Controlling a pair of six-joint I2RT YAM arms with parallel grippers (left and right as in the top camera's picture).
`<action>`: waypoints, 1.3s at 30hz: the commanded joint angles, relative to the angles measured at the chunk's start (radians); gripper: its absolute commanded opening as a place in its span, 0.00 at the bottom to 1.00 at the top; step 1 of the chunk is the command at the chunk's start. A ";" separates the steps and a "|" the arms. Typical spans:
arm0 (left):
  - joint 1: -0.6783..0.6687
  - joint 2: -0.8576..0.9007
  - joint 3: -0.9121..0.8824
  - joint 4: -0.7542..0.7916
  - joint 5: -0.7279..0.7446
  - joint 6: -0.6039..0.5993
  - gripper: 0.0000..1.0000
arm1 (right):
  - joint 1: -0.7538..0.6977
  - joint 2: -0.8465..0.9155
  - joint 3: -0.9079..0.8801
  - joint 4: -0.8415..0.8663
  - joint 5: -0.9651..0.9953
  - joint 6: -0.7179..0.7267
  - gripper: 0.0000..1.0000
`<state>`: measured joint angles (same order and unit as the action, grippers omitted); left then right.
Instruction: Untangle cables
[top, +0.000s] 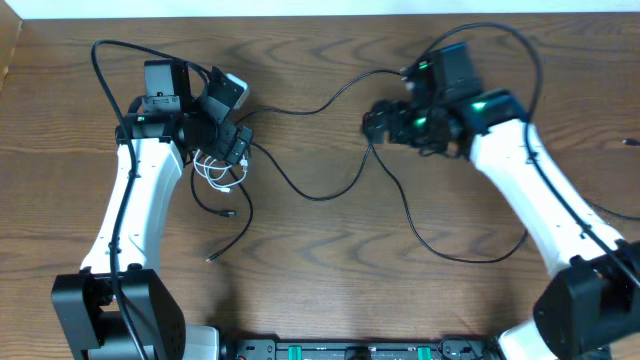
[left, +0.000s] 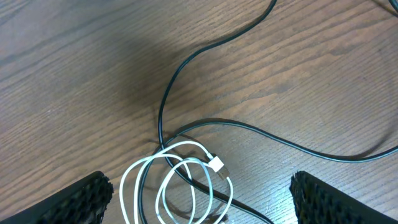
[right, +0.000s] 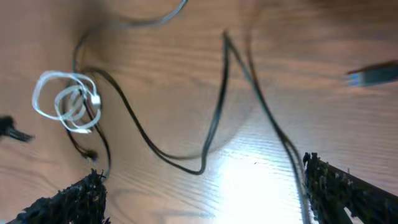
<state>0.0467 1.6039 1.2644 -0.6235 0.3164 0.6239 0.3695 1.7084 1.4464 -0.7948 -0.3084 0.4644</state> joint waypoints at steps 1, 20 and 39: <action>0.002 0.010 -0.004 -0.004 0.013 -0.016 0.93 | 0.061 0.044 0.004 -0.022 0.079 0.036 0.99; 0.002 0.010 -0.004 -0.004 0.013 -0.016 0.92 | 0.192 0.232 0.003 -0.032 0.111 0.105 0.99; 0.002 0.010 -0.004 -0.004 0.013 -0.016 0.93 | 0.259 0.340 0.006 0.004 0.170 0.167 0.01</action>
<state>0.0467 1.6039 1.2644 -0.6247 0.3164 0.6239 0.6315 2.0678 1.4464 -0.7799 -0.1600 0.6231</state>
